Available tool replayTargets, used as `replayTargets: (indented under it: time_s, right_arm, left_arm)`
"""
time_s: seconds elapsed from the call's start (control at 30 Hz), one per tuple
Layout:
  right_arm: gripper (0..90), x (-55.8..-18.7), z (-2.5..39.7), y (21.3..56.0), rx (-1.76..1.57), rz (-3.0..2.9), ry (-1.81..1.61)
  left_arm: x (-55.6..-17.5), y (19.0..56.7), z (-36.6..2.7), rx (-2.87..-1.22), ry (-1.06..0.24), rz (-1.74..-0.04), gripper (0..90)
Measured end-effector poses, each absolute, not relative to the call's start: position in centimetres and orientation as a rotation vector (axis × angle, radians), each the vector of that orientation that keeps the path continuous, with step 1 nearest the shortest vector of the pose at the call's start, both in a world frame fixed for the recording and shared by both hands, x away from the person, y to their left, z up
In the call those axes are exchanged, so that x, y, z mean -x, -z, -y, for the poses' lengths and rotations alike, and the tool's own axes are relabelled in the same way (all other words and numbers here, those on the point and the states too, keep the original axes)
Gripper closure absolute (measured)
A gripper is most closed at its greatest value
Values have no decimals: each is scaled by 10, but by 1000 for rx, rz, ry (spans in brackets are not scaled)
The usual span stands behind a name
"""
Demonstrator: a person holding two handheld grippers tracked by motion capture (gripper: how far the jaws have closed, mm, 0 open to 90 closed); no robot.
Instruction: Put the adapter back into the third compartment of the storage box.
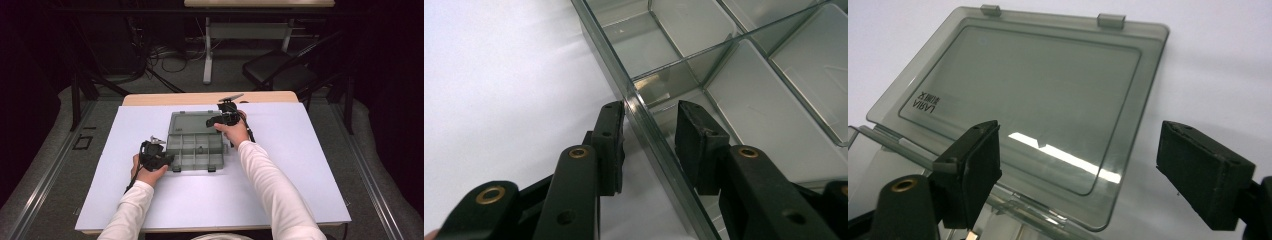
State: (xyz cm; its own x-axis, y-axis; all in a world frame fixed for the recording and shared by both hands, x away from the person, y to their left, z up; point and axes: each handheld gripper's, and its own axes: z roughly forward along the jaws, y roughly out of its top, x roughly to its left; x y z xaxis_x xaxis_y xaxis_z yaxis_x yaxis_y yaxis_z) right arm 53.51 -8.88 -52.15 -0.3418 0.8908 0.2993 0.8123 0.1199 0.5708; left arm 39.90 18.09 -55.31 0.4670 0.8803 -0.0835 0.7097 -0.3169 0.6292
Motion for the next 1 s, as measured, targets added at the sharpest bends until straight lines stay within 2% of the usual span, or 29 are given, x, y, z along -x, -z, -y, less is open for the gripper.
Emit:
replayTargets:
  time_s: [1.0]
  right_arm:
    - [187, -536, 83, 543, -1830, -2289, -1012]
  left_arm:
    - [-399, 553, -181, -2114, -367, -1315, 636]
